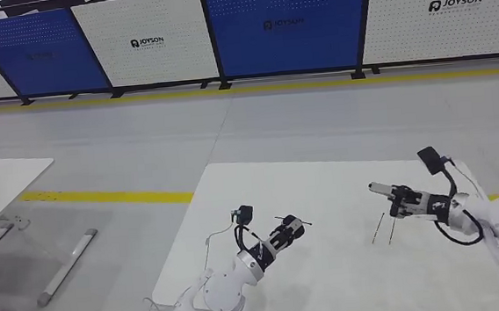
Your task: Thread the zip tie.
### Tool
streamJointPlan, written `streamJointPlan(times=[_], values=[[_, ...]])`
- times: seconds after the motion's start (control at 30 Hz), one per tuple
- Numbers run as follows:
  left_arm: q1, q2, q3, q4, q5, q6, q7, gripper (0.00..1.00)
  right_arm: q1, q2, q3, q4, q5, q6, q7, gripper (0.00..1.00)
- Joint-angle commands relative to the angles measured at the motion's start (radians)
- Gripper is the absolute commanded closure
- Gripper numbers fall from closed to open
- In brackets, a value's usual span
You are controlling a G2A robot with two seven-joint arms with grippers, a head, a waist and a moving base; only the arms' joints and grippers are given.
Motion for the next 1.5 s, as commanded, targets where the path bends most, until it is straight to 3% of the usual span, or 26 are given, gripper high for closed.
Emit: streamJointPlan(times=[0.0,0.17,0.27,0.33,0.7,0.77,0.93,1.1,1.37,1.47], values=[[0.000,0.000,0.000,0.000,0.000,0.000,0.000,1.00,0.023,0.006,-0.012,-0.029,-0.096,0.052,0.042,0.00],[0.000,0.000,0.000,0.000,0.000,0.000,0.000,1.00,0.138,-0.001,-0.110,0.045,-0.183,0.092,0.172,0.00],[0.000,0.000,0.000,0.000,0.000,0.000,0.000,1.00,0.221,-0.021,-0.209,0.133,-0.219,0.104,0.209,0.00],[0.000,0.000,0.000,0.000,0.000,0.000,0.000,1.00,0.270,-0.039,-0.265,0.198,-0.243,0.127,0.180,0.00],[0.000,0.000,0.000,0.000,0.000,0.000,0.000,1.00,0.270,-0.039,-0.265,0.198,-0.243,0.127,0.180,0.00],[0.000,0.000,0.000,0.000,0.000,0.000,0.000,1.00,0.251,-0.039,-0.286,0.193,-0.267,0.086,0.174,0.00],[0.000,0.000,0.000,0.000,0.000,0.000,0.000,1.00,0.269,-0.056,-0.356,0.263,-0.283,0.059,0.203,0.00],[0.000,0.000,0.000,0.000,0.000,0.000,0.000,1.00,0.309,-0.091,-0.405,0.367,-0.249,0.117,0.111,0.00],[0.000,0.000,0.000,0.000,0.000,0.000,0.000,1.00,0.309,-0.091,-0.405,0.367,-0.249,0.117,0.111,0.00],[0.000,0.000,0.000,0.000,0.000,0.000,0.000,1.00,0.292,-0.092,-0.415,0.362,-0.293,0.127,0.063,0.00]])
